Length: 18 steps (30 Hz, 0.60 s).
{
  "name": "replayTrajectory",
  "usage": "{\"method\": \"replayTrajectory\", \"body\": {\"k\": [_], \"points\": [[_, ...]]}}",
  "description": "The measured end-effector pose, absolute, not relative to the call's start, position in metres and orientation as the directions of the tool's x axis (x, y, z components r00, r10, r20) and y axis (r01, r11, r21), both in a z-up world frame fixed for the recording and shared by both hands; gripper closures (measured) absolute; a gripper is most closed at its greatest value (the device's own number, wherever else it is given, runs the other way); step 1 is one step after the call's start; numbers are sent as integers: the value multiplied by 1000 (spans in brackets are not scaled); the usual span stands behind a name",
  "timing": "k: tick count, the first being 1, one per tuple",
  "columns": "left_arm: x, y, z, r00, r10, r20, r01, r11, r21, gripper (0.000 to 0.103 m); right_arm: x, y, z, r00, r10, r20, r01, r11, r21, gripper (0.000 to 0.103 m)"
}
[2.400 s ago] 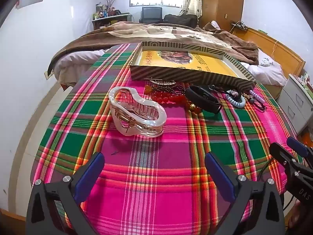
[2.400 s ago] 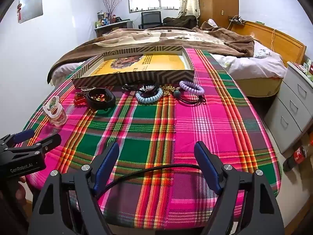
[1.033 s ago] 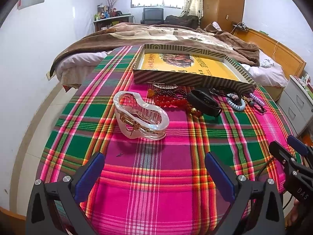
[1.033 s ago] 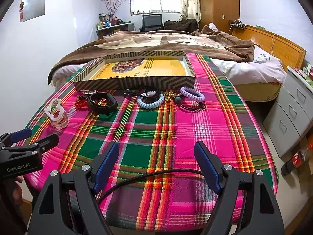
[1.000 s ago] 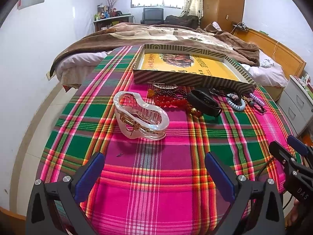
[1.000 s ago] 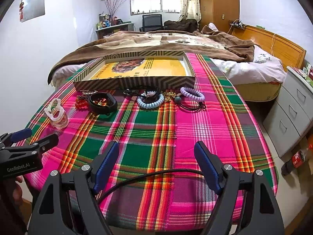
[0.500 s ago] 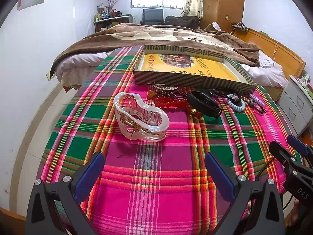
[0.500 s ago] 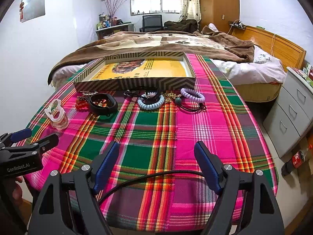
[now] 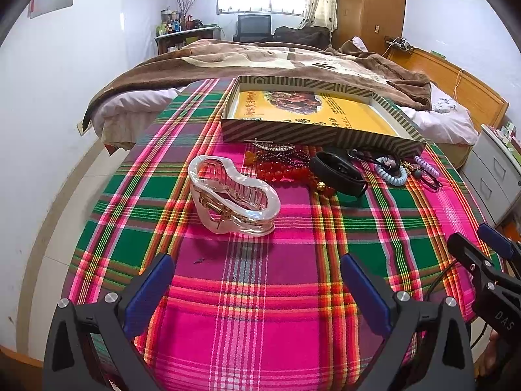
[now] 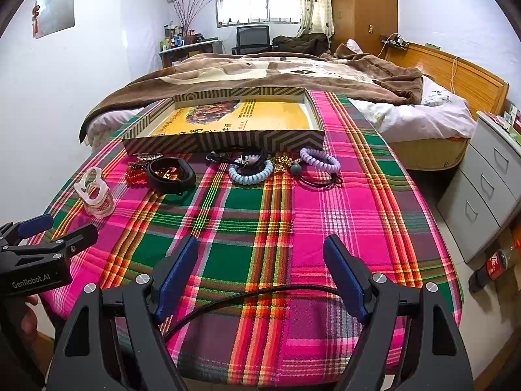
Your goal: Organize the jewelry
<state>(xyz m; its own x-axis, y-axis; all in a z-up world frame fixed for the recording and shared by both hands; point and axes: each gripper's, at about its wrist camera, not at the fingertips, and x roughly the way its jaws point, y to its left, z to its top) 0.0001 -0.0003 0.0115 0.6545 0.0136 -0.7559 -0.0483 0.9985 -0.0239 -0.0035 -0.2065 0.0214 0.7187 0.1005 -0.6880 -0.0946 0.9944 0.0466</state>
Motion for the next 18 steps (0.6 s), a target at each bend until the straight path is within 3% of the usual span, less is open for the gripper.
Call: {"method": "replayTrajectory", "body": {"k": [18], "points": [[0,4,16,655,9,-755,-40,999,-23,0,-1,-206,22,716,102,-691,-97,994,47,24]]}}
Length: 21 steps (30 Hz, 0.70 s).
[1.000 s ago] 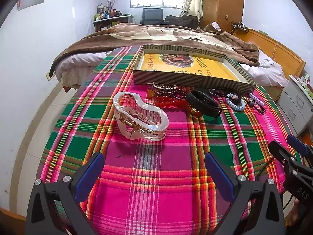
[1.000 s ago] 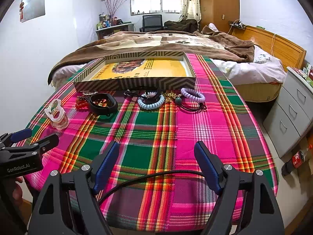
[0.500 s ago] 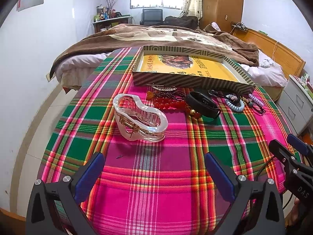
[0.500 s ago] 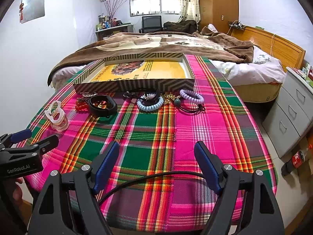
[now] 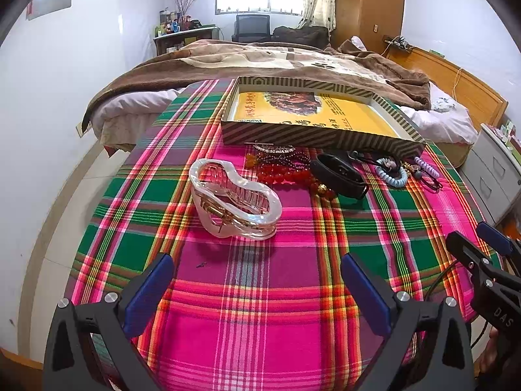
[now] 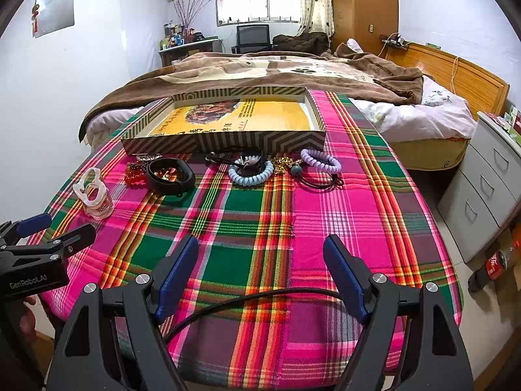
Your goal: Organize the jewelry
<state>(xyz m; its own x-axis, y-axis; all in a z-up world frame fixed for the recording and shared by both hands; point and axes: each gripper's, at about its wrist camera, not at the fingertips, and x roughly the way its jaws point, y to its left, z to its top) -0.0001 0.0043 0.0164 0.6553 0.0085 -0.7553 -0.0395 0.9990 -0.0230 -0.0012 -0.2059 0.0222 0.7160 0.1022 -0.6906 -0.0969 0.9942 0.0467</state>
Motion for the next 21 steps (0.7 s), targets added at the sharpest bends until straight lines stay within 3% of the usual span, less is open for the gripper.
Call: {"method": "replayTrajectory", "body": {"k": [10,21], "points": [[7,28,23,667,-36,-745,-24,997,-69,0,14,-199,26,720,133,-681,-134,990,52,24],[12,65,23,649,-84,-756,-13,993,-121,0,50,-152,25,682,272,-679,-347,937,27,24]]}}
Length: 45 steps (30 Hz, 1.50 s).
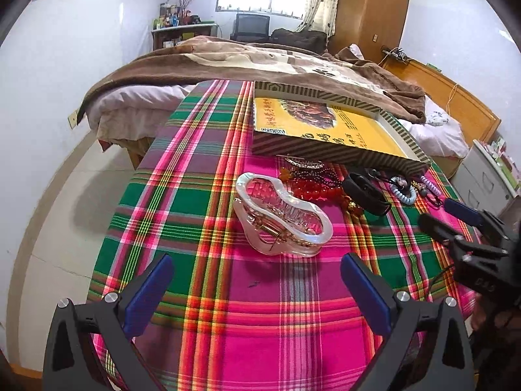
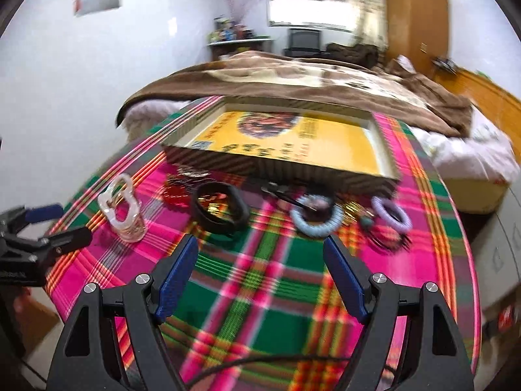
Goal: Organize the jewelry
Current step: 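Move the left tool toward the clear claw clip while the right tool reaches the black band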
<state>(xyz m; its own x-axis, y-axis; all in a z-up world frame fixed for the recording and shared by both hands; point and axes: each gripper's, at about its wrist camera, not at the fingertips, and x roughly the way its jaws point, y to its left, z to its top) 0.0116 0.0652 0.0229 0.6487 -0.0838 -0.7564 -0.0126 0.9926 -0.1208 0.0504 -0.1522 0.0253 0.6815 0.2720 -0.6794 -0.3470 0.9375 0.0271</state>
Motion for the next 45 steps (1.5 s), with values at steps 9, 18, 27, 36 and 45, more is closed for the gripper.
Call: {"method": "replayTrajectory", "body": {"k": [9,18,27,36,45], "points": [[16,79,17,605,-148,-782,-6,982,-191,3,74,-121,18,632,330,-701,-445,895,21,28],[18,84,12,578,-212,-788,9,967,-253,3,89,-104,5,587,336,-736,-496,868,0,52],[23,81,13,570,-236,-787,16,961,-277,3,88,-101,3,583,354,-732,-520,854,-2,86],[44,74,24,589,-250,-768,4,952,-307,3,79,-117,17,617,381,-689,-494,868,38,94],[72,76,14,573,-178,-800,-91,956,-279,13,71,-136,21,625,374,-685,-465,883,58,94]]}}
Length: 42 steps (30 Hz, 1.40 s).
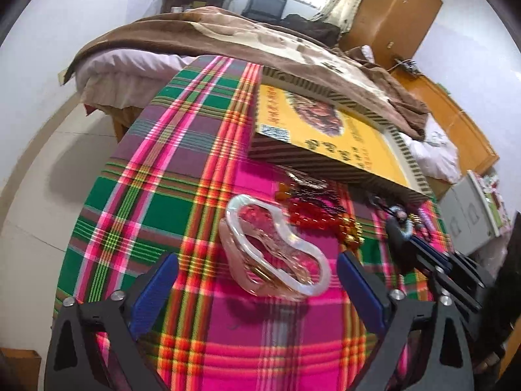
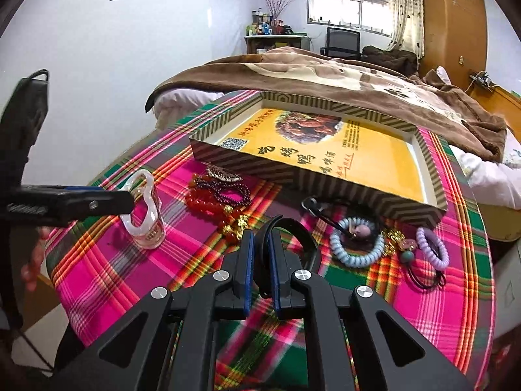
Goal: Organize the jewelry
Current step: 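Move the left tool toward the clear claw clip while the right tool reaches the black band, then close the left tool on the clear claw clip while the right tool grips the black band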
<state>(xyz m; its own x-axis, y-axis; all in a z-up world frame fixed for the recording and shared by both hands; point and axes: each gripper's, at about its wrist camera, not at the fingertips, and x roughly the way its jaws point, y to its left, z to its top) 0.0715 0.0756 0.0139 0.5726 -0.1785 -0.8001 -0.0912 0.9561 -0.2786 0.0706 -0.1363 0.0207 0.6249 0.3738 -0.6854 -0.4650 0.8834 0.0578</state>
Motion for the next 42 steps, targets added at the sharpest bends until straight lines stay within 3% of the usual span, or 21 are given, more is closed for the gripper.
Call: {"method": "replayTrajectory", "body": {"k": [5,8,10,13,16,18,21,30,31,33,36,38,40,42], "points": [[77,77,5,551,-146,-821,-123,960,-253,20,68,-141,17,612,373,-697,-468,882,60,94],[79,78,-2,530,-152,-834,-127,958,-256,32,67,-142,15,601,382,-702,-471,879,75,94],[79,79,-4,529,-165,-832,-131,953,-272,33,68,-144,14,593,390,-704,-471,878,90,94],[80,75,-2,533,-148,-833,-122,961,-249,33,69,-148,14,595,380,-708,-454,886,94,83],[82,78,-4,522,-141,-841,-143,958,-250,27,69,-153,15,593,369,-715,-453,888,83,79],[85,76,-5,513,-115,-851,-144,965,-217,17,70,-152,12,581,361,-730,-461,884,71,74],[87,71,-7,507,-96,-857,-141,971,-193,12,71,-147,6,559,349,-752,-480,876,49,70],[91,72,-7,510,-83,-856,-150,971,-184,12,69,-131,-7,537,302,-788,-515,857,-23,71],[91,72,-7,512,-83,-855,-151,971,-185,14,69,-130,-7,539,292,-790,-517,855,-36,71],[91,74,-5,518,-69,-853,-168,969,-180,33,68,-129,-7,541,285,-791,-518,854,-47,71],[93,77,-4,518,-56,-853,-181,968,-173,44,69,-131,-8,547,284,-788,-504,863,-39,73],[94,77,-4,523,-48,-851,-179,970,-164,47,69,-130,-8,550,280,-787,-497,867,-38,80],[95,77,-5,529,-22,-848,-176,975,-135,58,70,-129,-9,550,278,-787,-495,868,-40,89],[97,78,-4,532,-22,-847,-173,976,-134,83,71,-128,-9,554,262,-790,-487,872,-52,93]]}}
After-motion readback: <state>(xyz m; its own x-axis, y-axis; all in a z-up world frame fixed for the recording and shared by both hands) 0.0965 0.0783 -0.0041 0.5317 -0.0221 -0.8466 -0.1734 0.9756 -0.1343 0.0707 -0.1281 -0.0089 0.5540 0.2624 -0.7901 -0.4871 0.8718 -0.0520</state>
